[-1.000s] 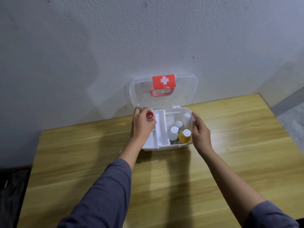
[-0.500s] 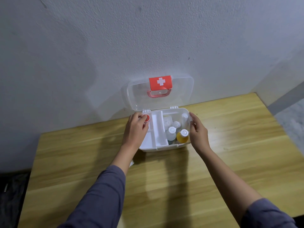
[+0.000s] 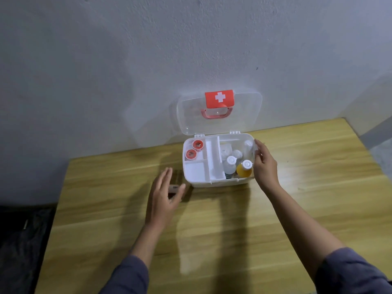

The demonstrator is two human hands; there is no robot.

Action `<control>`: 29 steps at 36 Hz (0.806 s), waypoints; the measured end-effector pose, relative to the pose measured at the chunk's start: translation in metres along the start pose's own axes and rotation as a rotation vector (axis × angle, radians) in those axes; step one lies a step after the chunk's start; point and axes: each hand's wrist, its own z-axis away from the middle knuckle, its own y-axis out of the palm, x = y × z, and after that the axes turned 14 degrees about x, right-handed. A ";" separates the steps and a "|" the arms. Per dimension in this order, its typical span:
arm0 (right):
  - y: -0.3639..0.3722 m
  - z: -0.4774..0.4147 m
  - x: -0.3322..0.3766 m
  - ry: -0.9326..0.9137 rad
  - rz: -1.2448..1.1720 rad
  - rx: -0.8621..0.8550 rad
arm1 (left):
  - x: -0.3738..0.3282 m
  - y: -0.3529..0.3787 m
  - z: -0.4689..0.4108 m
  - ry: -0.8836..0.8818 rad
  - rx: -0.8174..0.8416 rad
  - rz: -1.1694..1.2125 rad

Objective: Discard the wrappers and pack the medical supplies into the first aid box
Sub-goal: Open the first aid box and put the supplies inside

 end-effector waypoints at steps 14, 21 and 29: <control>0.004 -0.002 -0.004 -0.032 0.008 -0.036 | 0.053 0.030 -0.007 -0.040 0.207 -0.407; 0.004 -0.002 -0.004 -0.017 0.016 -0.032 | 0.049 0.021 -0.012 -0.117 0.143 -0.381; 0.002 -0.003 -0.002 -0.009 0.027 -0.017 | 0.033 0.008 -0.003 -0.264 -0.063 -0.048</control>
